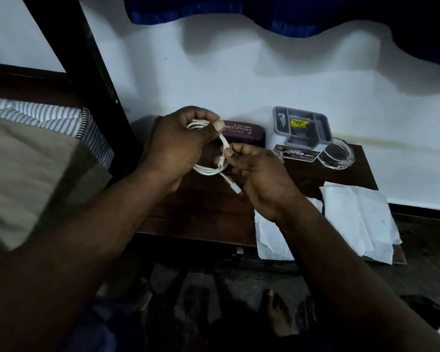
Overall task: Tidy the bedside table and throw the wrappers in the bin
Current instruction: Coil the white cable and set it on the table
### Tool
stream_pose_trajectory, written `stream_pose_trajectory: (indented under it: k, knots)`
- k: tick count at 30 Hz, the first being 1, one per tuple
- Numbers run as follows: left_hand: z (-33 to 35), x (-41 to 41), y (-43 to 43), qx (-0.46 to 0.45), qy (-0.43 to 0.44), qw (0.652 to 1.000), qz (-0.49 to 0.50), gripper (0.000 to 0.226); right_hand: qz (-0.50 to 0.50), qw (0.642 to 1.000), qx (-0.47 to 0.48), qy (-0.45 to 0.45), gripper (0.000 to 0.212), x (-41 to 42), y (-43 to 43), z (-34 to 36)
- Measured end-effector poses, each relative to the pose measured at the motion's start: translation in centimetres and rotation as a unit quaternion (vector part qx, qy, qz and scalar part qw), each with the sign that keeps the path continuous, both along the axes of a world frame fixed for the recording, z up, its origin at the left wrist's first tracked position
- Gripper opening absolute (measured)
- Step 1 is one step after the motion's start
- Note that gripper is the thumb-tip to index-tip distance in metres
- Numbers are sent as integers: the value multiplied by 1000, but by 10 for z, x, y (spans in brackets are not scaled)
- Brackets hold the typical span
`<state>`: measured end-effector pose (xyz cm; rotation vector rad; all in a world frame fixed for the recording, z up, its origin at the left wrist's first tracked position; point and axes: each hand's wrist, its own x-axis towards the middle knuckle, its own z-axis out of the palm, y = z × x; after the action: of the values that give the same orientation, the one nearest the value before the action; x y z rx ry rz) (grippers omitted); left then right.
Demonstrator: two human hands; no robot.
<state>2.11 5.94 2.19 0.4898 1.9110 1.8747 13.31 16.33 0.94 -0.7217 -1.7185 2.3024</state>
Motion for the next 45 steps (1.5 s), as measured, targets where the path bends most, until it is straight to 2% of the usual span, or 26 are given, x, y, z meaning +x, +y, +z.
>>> stream_pose_trajectory:
  k: [3,7,9,11,13,16,17,19,21,24,27,29,32,34,37,41,45]
  knots:
    - [-2,-8,-6,3,0,1000,-15,7,40,998,-42,-15,18,-4,-5,-2]
    - [-5,-15,-12,-15,-1,999,-37,24,65,983,-172,-2,15,-4,-3,-3]
    - [-7,-17,-13,-25,17,999,-36,28,65,980,-190,-5,19,-6,-5,-4]
    - [-10,-19,-12,-53,54,997,-27,31,62,986,-156,-15,29,-11,-8,-7]
    - [-14,-21,-11,-78,67,994,-21,35,50,995,-78,-31,37,-14,-11,-8]
    - [-17,-29,-14,-83,53,995,3,29,22,996,69,-52,22,-17,-14,-8]
    - [-18,-32,-15,-82,45,996,8,27,5,993,102,-53,24,-18,-14,-8]
    - [-19,-35,-16,-76,28,997,9,26,-29,986,151,-61,27,-20,-16,-6]
    - [-19,-37,-19,-77,17,997,10,23,-67,978,185,-61,21,-24,-16,-6]
    - [-20,-44,-27,-120,34,992,1,16,-140,968,206,-40,10,-30,-10,-6]
    - [-24,-51,-35,-165,26,985,-33,12,-188,956,223,-17,16,-35,-3,-6]
    - [-26,-52,-36,-145,-24,989,-34,16,-205,947,245,-23,23,-41,-1,-12]
    - [-25,-53,-36,-112,-81,990,-13,21,-236,929,284,-37,18,-51,-2,-19]
    - [-26,-54,-37,-94,-100,991,3,19,-260,919,294,-25,24,-57,-4,-21]
    - [-27,-59,-41,-82,-104,990,36,16,-296,923,247,-13,32,-64,-4,-21]
    - [-29,-69,-49,-57,-140,985,79,27,-289,939,186,-12,31,-69,-10,-27]
    - [-29,-73,-50,-21,-178,979,96,16,-299,930,212,7,33,-70,-13,-29]
